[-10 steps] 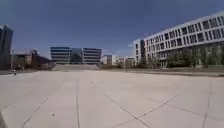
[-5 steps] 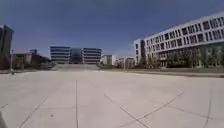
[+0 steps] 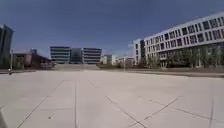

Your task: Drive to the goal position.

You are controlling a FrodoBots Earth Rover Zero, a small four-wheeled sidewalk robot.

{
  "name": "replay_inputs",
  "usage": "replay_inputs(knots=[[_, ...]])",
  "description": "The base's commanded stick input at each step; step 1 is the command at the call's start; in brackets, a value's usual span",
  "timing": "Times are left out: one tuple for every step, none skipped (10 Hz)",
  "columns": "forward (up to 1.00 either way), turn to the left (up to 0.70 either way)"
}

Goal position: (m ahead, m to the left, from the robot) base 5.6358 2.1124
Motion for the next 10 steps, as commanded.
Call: replay_inputs(knots=[[0.09,-0.05],[0.09,-0.05],[0.09,-0.05],[0.09,-0.05],[0.09,-0.05],[0.09,-0.05],[0.09,-0.05],[0.09,-0.05],[0.09,-0.05],[0.09,-0.05]])
